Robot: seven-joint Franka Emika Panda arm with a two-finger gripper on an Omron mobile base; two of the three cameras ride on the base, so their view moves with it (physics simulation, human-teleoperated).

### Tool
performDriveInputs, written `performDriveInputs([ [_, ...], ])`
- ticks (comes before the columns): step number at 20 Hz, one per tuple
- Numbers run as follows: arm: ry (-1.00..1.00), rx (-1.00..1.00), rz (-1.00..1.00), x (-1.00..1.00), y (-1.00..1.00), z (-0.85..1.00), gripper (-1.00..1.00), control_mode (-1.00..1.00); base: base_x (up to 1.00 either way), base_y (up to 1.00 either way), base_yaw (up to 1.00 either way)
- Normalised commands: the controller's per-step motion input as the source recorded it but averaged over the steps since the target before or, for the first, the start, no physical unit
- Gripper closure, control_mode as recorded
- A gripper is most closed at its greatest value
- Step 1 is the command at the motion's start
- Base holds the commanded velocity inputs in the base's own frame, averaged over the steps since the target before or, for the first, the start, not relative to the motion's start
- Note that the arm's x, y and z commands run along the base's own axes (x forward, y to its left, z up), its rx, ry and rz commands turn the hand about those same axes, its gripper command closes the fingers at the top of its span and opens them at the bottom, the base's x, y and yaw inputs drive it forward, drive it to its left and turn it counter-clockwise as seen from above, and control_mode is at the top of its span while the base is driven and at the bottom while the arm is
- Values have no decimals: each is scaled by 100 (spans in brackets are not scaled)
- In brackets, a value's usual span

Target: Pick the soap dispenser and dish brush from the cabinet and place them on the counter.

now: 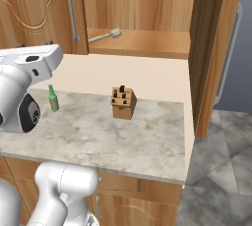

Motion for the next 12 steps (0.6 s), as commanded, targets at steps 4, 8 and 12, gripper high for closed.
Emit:
performDriveInputs([
  [4, 0, 0, -2, 22, 6, 0, -100, -100, 0, 0, 0],
  [8, 0, 0, -1, 25, 5, 0, -100, -100, 0, 0, 0],
  [12, 0, 0, 0, 27, 1, 0, -100, -100, 0, 0, 0],
])
